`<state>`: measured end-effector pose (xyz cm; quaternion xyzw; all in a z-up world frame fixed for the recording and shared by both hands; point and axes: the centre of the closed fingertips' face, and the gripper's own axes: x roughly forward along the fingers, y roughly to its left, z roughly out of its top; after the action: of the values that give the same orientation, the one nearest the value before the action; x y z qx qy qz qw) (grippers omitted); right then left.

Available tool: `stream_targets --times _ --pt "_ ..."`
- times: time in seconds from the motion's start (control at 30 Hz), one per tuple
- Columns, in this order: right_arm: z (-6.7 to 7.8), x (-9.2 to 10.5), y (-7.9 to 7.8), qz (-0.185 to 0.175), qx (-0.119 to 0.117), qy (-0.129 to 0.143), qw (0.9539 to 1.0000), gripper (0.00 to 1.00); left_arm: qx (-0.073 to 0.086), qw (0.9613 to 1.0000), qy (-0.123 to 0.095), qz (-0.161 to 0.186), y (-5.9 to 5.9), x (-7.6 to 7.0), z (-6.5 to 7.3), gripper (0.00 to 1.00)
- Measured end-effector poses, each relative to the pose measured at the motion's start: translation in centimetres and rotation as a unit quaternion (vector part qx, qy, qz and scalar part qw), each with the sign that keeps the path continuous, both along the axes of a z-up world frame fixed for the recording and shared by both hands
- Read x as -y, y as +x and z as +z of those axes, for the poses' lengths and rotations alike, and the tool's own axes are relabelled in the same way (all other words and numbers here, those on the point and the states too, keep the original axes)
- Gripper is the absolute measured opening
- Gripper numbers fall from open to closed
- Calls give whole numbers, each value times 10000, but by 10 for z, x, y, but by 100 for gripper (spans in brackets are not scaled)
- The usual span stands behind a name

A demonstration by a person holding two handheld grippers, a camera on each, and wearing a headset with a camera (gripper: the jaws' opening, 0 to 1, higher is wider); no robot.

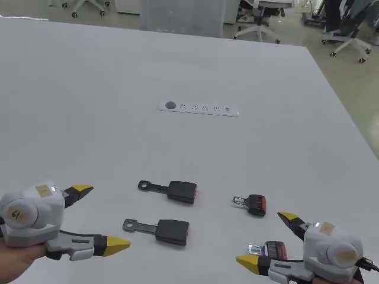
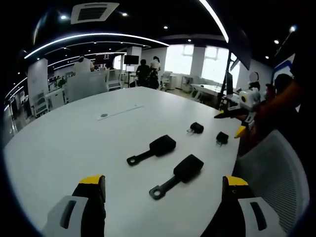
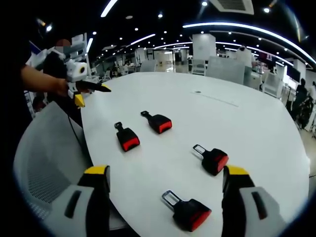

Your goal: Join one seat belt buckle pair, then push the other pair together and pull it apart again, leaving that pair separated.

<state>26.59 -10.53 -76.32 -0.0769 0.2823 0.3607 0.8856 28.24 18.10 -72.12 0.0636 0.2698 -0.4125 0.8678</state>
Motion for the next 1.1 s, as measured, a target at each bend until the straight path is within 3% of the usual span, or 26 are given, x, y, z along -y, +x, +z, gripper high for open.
stream_targets --times 0.53,0.63,0.87,1.1 --pt "-2 1 1 47 -51 35 10000 96 -20 10000 31 -33 1 3 -3 100" --pt "-4 3 0 51 -82 45 9999 96 19 9995 232 -189 -1 5 -8 100" --pt "-8 10 -3 114 -149 -51 9998 95 -2 9991 254 -336 -1 16 -11 100" --pt "-13 19 -6 301 -192 -154 9992 91 -13 9968 382 -707 -1 38 -16 98"
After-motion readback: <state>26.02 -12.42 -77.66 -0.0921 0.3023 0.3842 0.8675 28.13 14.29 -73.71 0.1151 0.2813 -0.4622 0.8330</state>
